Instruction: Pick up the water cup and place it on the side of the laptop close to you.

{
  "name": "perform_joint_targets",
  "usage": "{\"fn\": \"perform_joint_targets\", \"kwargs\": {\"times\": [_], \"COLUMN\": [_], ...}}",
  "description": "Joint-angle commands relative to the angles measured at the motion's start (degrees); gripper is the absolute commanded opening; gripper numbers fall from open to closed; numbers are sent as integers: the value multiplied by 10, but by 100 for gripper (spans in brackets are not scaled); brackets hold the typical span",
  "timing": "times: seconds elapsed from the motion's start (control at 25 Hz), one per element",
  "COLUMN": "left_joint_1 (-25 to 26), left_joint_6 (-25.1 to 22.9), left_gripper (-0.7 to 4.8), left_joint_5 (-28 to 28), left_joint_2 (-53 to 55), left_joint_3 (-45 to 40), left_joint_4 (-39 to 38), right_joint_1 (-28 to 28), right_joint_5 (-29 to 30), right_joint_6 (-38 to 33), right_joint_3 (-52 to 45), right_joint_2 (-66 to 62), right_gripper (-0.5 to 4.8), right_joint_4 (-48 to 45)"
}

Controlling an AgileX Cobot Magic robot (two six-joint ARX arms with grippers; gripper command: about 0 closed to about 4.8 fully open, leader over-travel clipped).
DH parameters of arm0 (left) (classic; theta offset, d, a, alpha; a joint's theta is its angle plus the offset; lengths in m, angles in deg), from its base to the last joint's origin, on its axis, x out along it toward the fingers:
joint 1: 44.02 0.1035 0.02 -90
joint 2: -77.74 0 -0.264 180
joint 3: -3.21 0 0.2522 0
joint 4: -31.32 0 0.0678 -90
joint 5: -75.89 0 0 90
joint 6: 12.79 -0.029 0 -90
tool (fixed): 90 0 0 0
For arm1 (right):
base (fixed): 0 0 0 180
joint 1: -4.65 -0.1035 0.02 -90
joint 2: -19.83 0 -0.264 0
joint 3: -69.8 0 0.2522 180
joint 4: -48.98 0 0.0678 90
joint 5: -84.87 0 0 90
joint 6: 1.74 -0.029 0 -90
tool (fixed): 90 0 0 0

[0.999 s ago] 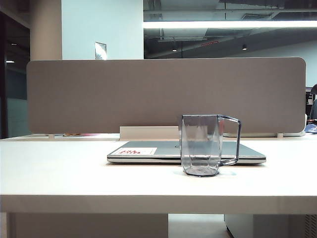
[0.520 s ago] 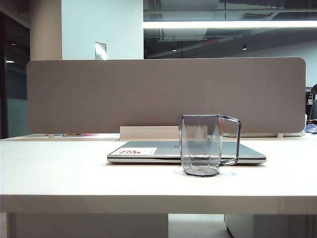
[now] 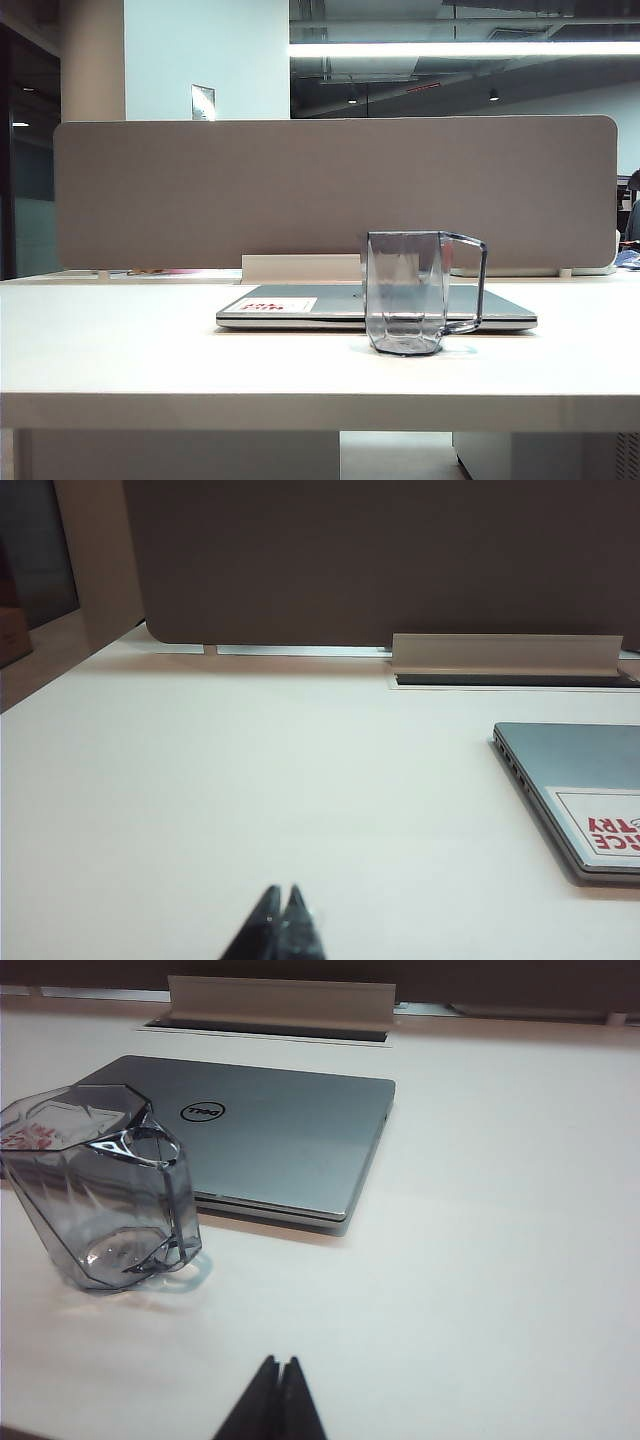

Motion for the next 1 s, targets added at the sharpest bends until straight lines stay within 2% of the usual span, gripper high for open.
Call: {"fn": "perform_joint_targets", "kwargs": {"times": [0.04, 0.28, 0.44, 0.6, 0.64, 0.72, 0.84, 1.0], "left_joint_1": [1, 1, 1, 1, 1, 1, 1, 1], "left_joint_6": [-4, -4, -4, -4, -4, -4, -4, -4], "left_gripper": [-5, -5, -5, -5, -5, -5, -5, -5], "left_joint_5": [-3, -3, -3, -3, -3, -3, -3, -3], "left_joint_2": [1, 1, 1, 1, 1, 1, 1, 1], "left_joint_3": [2, 2, 2, 2, 2, 2, 2, 2], "left_joint_4": [5, 5, 5, 5, 5, 5, 5, 5], "right_joint_1": [0, 7, 98, 169, 186, 229, 246, 250], "right_joint_5": [0, 1, 7, 15, 22, 76, 110, 108], "right_joint_6": [0, 0, 1, -44, -51, -53, -50, -24], "right_joint_3": [-3, -3, -3, -3, -3, -4, -4, -4], "right_joint_2": [0, 0, 1, 5, 5, 5, 5, 5], "right_gripper": [-6, -6, -6, -6, -6, -6, -6, -6], "right_joint_4": [-6, -6, -8, -29, -41, -74, -82, -79]}}
